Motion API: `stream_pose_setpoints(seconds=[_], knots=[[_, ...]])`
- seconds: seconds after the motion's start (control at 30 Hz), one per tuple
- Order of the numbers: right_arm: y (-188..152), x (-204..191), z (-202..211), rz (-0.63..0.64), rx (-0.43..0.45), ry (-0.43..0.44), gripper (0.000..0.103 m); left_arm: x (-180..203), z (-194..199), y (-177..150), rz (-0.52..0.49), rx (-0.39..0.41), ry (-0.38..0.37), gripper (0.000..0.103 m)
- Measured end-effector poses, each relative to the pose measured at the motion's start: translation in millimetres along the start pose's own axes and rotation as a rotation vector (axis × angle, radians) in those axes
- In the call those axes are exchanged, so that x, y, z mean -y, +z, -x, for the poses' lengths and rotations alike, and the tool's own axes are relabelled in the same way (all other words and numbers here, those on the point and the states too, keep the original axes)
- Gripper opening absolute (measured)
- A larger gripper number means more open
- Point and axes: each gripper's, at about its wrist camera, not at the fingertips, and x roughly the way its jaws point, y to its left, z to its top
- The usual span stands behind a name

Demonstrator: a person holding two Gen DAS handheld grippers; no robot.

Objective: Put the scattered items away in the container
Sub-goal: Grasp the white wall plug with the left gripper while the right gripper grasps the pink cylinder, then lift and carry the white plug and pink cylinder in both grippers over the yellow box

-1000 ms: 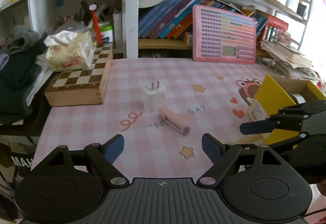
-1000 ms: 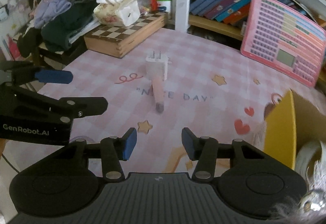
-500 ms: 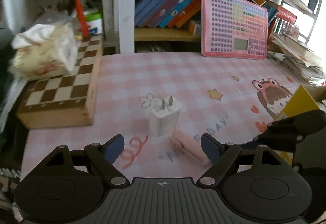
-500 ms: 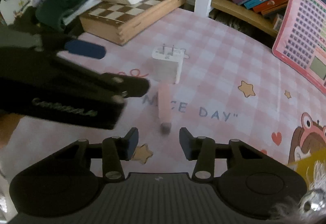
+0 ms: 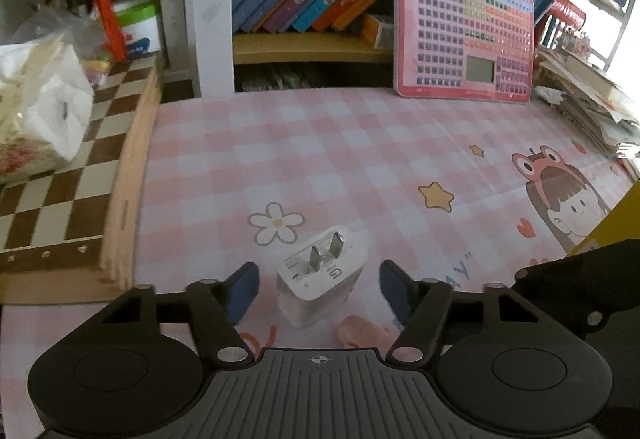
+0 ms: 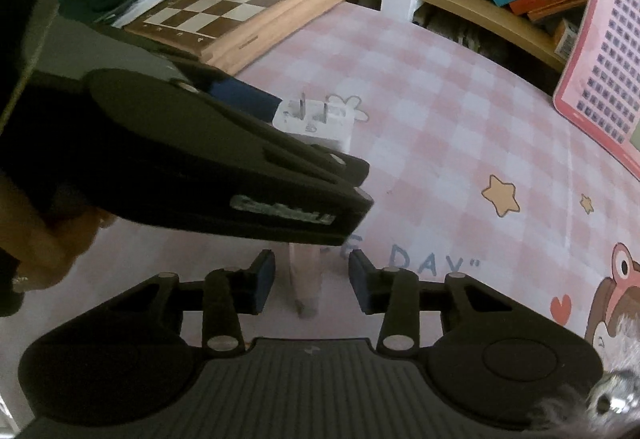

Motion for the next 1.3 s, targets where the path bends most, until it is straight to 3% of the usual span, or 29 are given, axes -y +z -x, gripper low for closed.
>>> stream_pose_setpoints(seconds=[0.07,0.13,0.27,0.53,0.83,1.3], knots=[[1,0,-2,0.004,0.006,0.002,0.037,0,-3,-1,-0.004,-0.013,-0.001,0.045],[1,0,-2,0.008,0.012,0.002,0.034,0,-4,-2,-0.008,-0.011,-0.001,0.044],[2,-1,-2,0.02,0.02,0.016,0.015,-1,-4,-3,-0.003,-0.011,0.003,0.043],[-5,1,9,-0.005,0.016,0.025,0.014,-1,19,-12,0.012,0.01,0.024,0.043],[-26,-6,48,-0.044,0.055,0.018,0.014,9,74,-29,0.01,0.06,0.029,0.043],[-75,-32,116,-0.083,0.128,-0.024,0.014,35,157,-74,-0.004,0.111,-0.033,0.043]])
